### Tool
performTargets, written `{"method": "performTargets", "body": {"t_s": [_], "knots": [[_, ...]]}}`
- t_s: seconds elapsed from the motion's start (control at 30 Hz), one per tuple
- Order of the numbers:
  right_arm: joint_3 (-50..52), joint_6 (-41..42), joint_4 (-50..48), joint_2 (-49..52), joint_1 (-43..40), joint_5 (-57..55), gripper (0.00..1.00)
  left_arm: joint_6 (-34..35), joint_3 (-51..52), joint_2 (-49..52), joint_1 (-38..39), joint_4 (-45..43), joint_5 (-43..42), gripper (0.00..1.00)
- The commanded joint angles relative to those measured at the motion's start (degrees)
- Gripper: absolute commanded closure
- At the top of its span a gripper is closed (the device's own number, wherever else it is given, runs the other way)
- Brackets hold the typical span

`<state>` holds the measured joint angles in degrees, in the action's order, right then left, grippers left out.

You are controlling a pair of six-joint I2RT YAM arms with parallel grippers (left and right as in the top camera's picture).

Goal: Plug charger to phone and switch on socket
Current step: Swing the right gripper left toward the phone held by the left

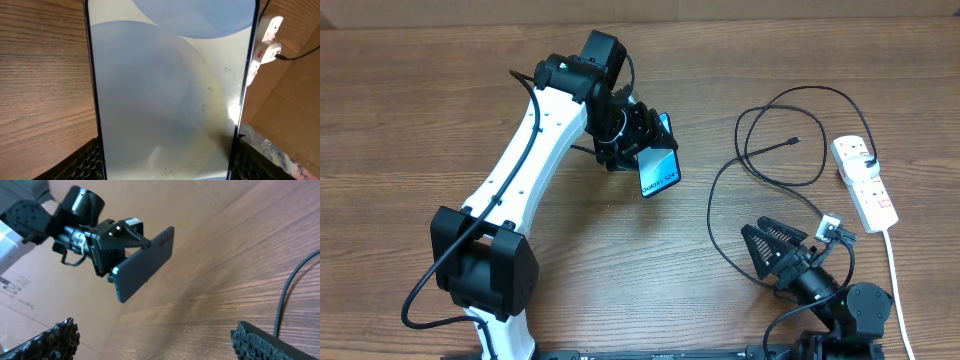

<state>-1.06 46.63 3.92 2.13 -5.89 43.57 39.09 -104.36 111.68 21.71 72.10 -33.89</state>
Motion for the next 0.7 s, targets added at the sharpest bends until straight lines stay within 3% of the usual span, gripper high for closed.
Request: {"method": "performTargets", "body": {"t_s": [0.0, 0.43, 0.57, 0.67], "knots": [[0.0, -3.6, 0.9, 2.2, 0.3, 1.1, 0.01, 0.8, -1.9, 0.3, -0.3, -0.4, -2.2, 0.56], [-16.6, -15.7, 30.5, 15.9, 0.3, -15.9, 0.01, 0.8, -1.9, 0.3, -0.3, -0.4, -2.2, 0.56], [-20.3, -15.9, 33.7, 20.0, 0.3, -13.3, 0.01, 1.0, -1.9, 0.3, -0.3, -0.4, -2.2, 0.56], [-20.5, -16.1, 27.4, 21.2, 0.3, -1.4, 0.0, 1.2, -1.9, 0.3, -0.3, -0.4, -2.2, 0.56]]}}
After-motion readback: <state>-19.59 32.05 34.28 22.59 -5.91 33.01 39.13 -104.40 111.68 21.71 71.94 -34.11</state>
